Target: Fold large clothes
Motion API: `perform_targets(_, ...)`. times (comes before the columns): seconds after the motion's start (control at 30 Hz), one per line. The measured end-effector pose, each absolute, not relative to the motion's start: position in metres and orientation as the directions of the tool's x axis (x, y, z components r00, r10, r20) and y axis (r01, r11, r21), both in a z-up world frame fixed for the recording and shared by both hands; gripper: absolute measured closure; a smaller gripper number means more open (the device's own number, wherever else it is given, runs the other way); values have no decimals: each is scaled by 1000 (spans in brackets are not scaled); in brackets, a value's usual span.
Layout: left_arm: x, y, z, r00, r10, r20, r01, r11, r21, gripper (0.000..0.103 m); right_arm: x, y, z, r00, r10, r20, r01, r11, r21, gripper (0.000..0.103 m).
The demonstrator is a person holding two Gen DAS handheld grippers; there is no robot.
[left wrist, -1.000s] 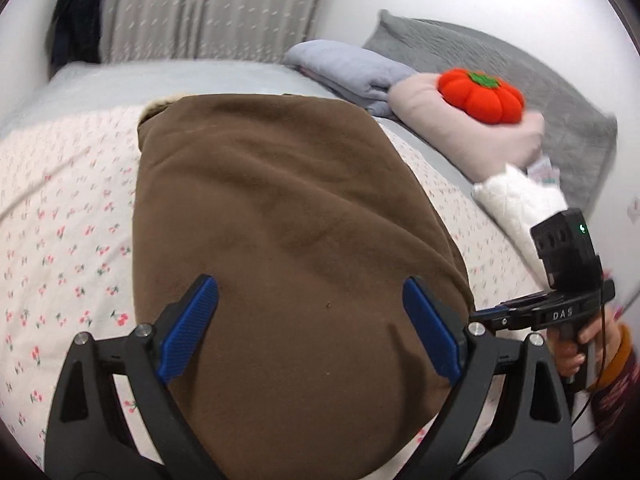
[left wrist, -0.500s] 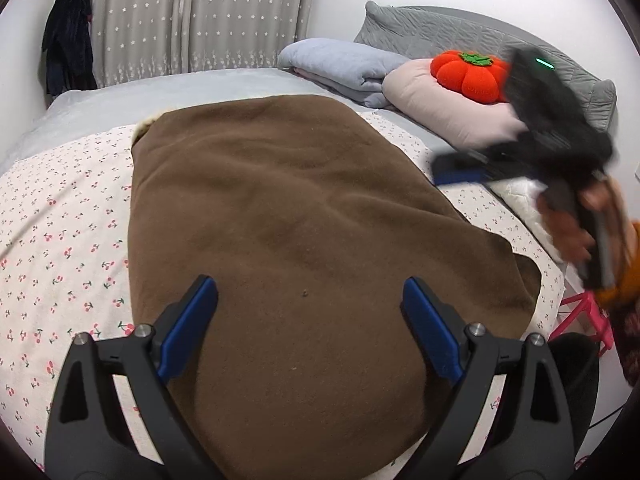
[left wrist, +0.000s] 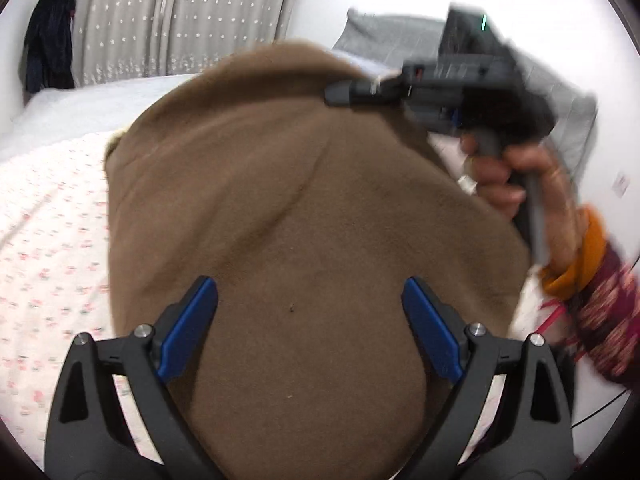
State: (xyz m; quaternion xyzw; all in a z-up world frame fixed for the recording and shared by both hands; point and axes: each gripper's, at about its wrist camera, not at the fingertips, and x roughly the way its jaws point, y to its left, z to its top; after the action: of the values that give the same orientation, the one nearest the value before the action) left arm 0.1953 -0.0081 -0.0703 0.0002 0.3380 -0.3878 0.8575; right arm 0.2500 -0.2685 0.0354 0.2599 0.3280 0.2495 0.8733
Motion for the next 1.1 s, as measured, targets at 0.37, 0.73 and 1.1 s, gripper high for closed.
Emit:
perform_targets(0.37,192,-32,-93,377,-680,-628,734,633,-245,9,231,-341,-74,671,602,-432,-29,603,797,92)
perform_targets(0.73,184,-32,-92,398,-661,-636,735,645,-210,9,166,-250,28,658,522,-542,-333,848,412,80)
perform_targets(1.1,129,-24,-100,474,-621,-624,756,650,-74,9,117,-262,-39,650,324,-687,-150,941,302,65)
